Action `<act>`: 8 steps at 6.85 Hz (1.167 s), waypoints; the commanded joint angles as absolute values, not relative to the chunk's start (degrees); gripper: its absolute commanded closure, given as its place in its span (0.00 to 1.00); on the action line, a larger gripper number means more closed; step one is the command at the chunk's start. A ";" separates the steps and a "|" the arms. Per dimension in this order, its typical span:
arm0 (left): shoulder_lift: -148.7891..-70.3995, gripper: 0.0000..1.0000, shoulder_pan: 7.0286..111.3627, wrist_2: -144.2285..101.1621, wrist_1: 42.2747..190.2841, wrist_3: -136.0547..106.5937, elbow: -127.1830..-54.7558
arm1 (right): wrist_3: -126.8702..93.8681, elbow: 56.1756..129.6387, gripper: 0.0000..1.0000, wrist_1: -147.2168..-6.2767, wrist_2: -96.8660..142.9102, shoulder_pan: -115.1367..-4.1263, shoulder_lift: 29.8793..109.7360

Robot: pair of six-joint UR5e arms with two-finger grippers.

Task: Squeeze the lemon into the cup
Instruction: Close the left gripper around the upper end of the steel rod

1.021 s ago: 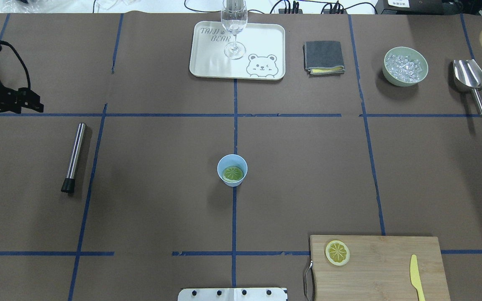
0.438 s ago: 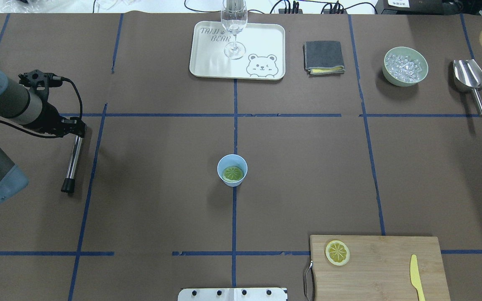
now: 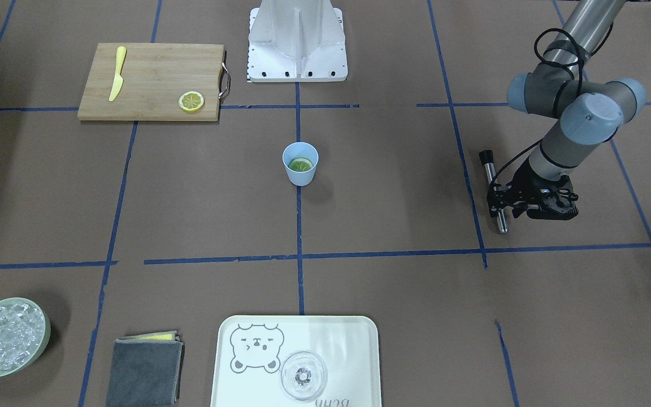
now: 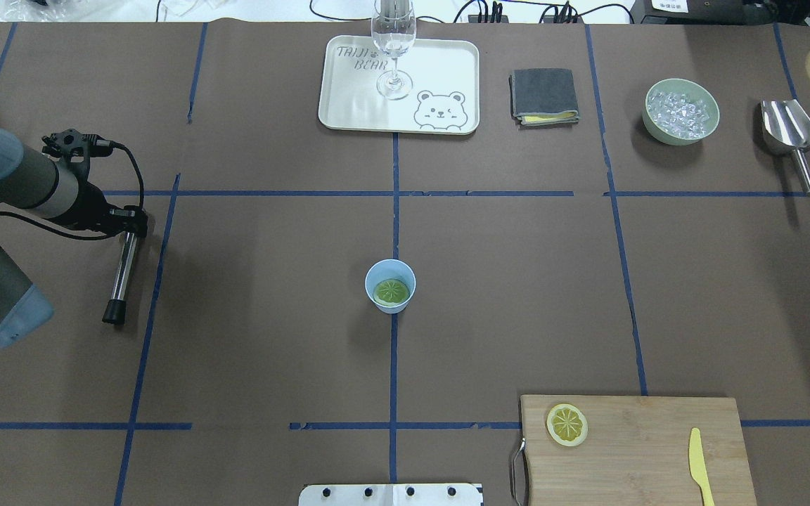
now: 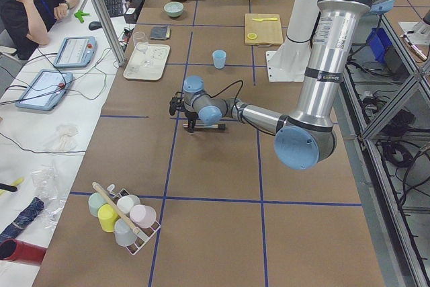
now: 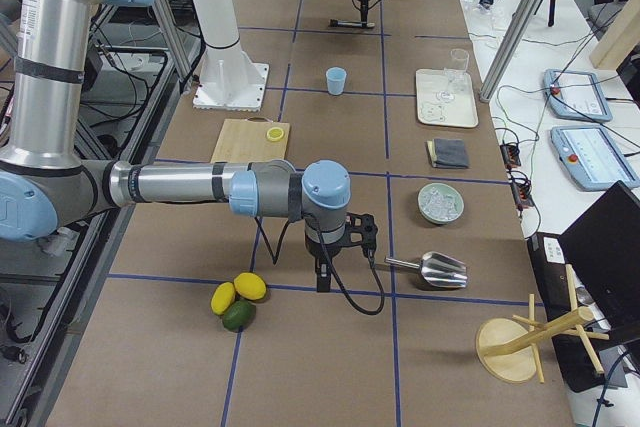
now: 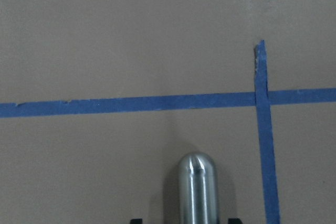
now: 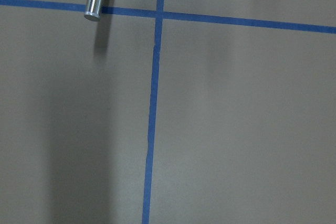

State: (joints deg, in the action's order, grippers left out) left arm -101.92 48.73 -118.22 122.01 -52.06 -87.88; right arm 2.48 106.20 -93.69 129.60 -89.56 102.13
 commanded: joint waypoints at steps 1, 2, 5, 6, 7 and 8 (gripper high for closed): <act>-102.22 0.48 48.69 -118.21 121.99 -52.21 -87.80 | 2.55 106.26 0.00 -93.69 129.55 -89.56 102.13; -102.22 0.49 48.52 -118.21 121.99 -52.21 -87.80 | 2.55 106.17 0.00 -93.69 129.55 -89.56 102.22; -102.22 0.52 46.68 -118.12 121.99 -52.29 -87.72 | 2.64 106.00 0.00 -93.69 129.55 -89.56 102.22; -102.04 0.93 46.67 -118.12 121.82 -52.12 -87.98 | 2.64 106.08 0.00 -93.69 129.46 -89.56 102.22; -101.95 1.00 46.67 -118.12 121.73 -52.03 -88.41 | 2.64 106.17 0.00 -93.69 129.46 -89.56 102.22; -101.61 1.00 46.93 -118.21 121.55 -51.25 -89.72 | 2.64 106.26 0.00 -93.69 129.55 -89.56 102.22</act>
State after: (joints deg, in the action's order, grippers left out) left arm -101.94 46.94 -118.20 121.75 -51.89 -88.56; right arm 2.63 106.16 -93.69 129.49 -89.56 102.22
